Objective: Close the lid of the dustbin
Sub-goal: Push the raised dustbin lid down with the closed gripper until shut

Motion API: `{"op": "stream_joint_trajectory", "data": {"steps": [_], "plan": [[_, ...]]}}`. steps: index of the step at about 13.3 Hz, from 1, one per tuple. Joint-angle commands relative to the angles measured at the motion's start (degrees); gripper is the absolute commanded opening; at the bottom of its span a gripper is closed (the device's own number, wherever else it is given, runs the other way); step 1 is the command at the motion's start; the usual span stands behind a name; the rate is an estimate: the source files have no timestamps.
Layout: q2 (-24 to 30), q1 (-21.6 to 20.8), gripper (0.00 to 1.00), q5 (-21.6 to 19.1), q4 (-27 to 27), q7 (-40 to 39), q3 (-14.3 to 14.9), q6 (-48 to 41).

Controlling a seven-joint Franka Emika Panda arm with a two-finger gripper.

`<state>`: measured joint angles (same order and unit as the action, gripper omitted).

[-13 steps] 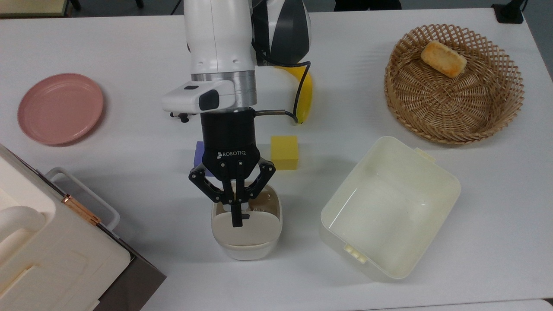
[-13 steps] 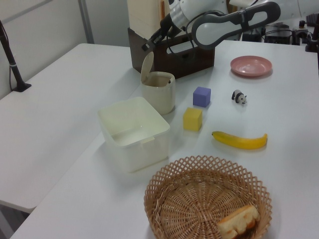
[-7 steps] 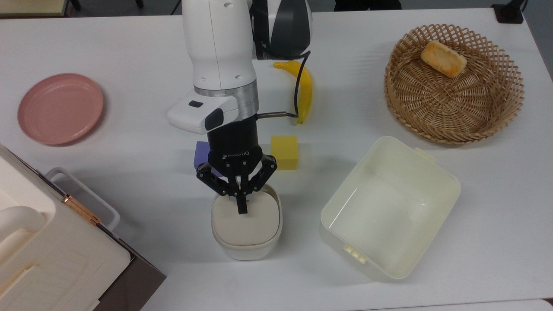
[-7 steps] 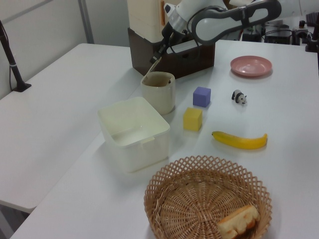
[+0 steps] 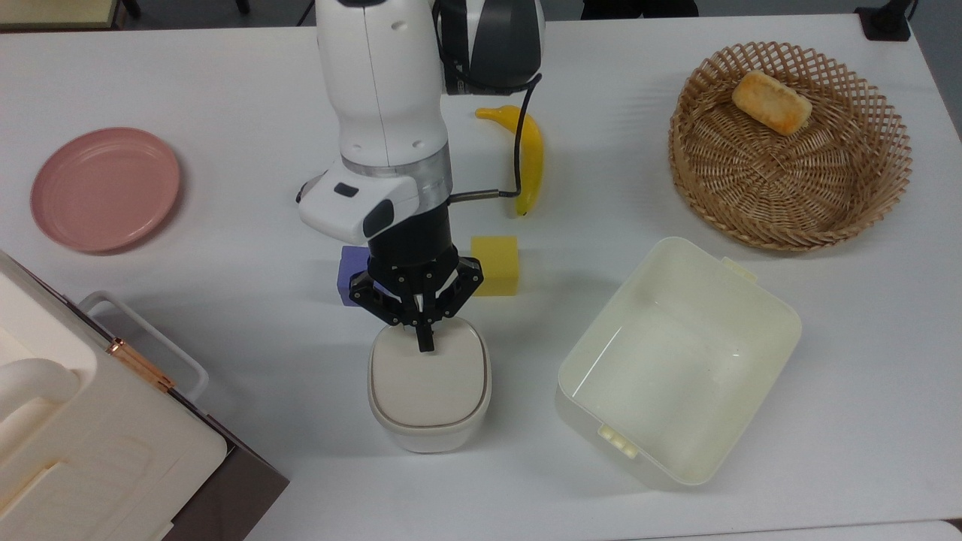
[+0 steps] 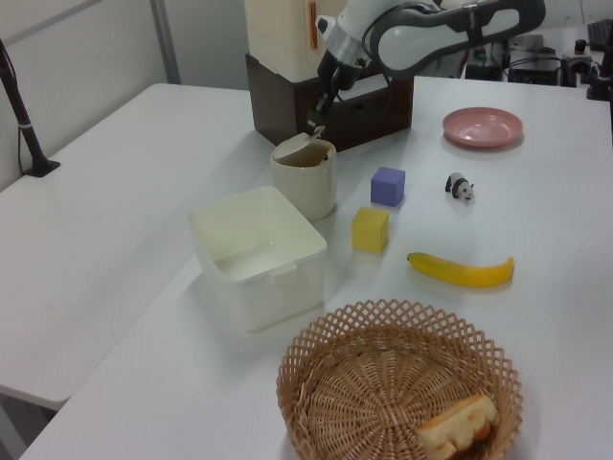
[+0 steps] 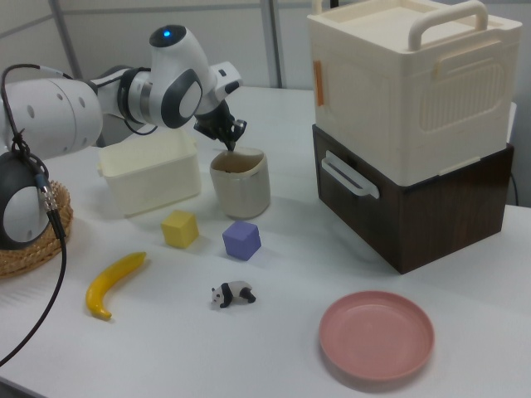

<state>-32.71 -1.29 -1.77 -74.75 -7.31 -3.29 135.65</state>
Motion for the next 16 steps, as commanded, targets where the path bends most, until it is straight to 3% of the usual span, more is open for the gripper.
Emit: {"op": "stream_joint_trajectory", "data": {"steps": [1, 8, 12, 16], "plan": [[-0.86, -0.38, 0.00, -0.78, -1.80, 0.27, 0.13, -0.47], [-2.36, -0.47, 0.00, -0.87, -2.69, 0.28, 0.13, -0.21], [1.49, -0.47, 0.00, -1.30, -2.51, 0.45, 0.04, -0.91], [7.91, -0.82, 0.00, -1.31, -3.56, 0.98, 0.13, -9.06]]}}
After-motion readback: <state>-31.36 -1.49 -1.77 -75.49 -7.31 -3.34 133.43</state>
